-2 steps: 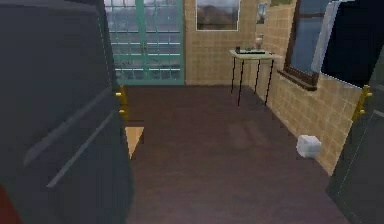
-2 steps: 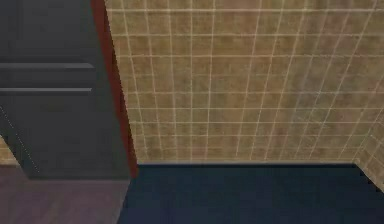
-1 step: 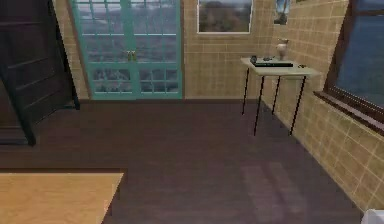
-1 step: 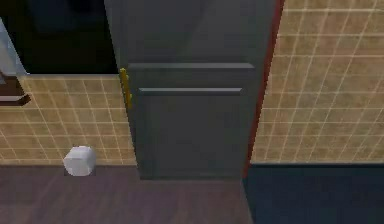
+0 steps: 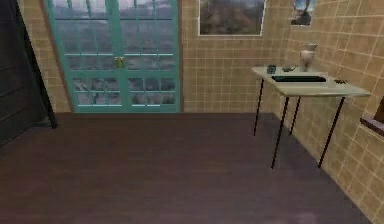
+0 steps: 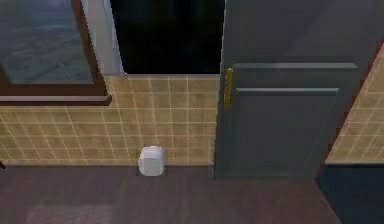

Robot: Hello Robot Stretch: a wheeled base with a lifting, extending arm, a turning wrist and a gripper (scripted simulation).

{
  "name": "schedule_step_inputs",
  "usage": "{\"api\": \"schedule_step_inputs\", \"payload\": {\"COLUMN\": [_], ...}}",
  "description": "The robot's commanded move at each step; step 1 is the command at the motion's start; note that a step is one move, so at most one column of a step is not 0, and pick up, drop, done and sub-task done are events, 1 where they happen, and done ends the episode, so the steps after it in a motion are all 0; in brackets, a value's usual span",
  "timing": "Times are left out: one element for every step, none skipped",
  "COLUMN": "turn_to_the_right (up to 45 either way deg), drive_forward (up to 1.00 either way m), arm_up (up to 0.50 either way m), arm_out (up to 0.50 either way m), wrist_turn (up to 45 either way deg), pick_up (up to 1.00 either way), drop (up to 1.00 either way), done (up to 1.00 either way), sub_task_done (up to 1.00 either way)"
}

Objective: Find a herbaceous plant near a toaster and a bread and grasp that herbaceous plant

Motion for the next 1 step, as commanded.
{"api": "schedule_step_inputs", "payload": {"turn_to_the_right": [-45.0], "drive_forward": [0.0], "arm_up": [0.0], "arm_out": [0.0], "wrist_turn": [0.0], "pick_up": [0.0], "drop": [0.0], "done": [0.0], "sub_task_done": [0.0]}}
